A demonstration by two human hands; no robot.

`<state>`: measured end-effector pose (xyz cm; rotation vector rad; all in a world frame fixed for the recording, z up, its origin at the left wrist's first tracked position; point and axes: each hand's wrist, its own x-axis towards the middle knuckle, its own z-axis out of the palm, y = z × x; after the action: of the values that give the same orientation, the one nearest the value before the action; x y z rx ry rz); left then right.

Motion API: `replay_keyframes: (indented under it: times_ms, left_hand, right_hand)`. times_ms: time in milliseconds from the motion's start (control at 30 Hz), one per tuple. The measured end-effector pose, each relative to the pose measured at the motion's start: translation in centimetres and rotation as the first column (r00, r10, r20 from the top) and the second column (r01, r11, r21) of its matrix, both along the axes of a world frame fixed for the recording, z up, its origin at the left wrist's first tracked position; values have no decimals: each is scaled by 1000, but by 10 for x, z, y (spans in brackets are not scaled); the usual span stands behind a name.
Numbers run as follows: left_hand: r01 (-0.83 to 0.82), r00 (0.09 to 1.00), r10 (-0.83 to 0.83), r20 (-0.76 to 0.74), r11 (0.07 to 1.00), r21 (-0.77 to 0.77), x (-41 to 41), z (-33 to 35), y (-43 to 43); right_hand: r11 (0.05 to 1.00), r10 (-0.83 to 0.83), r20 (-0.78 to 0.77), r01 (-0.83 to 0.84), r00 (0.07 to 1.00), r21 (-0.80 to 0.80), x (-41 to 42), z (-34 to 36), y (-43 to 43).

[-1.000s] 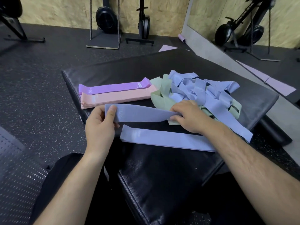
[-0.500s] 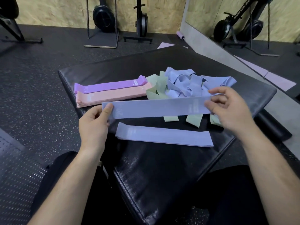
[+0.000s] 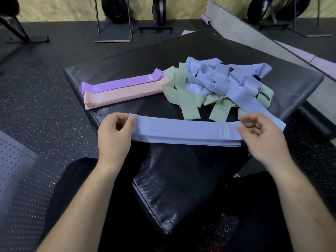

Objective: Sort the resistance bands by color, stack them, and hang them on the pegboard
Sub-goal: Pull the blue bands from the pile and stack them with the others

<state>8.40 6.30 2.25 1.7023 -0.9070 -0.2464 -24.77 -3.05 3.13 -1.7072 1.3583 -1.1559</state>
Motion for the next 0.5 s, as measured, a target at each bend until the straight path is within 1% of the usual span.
replay_keyframes:
  times_ms: [67,200,400,433,467,500]
  left_hand:
    - [17,998,-19,66,1000,22,-2,-2,2]
    - [31,983,-48,175,995,96,-3,-9,3]
    - [35,955,-77,286,988,149,-1,-13,1]
    - [15,937,-65,345,989,146,-2,-15,1]
    - [-19,892,-49,449,989,147,-4,-17,2]
    - [-57,820,-40,571,987,151,-9,-18,2]
  right_hand:
    - [1000,11,-93,-13,996,-21,-2,-5,0]
    - [997,55,-225,-64,973,-32,-7,-12,-3]
    - [987,122,-309,-148,943,-65,-10,-18,-6]
    - [986,131,-313,-156,941,-56,-11,-19,-6]
    - [987,137,-307,-157,942,-43,-11,-20,-7]
    - [988,136,-299,-153,945,-31,-12,-20,-8]
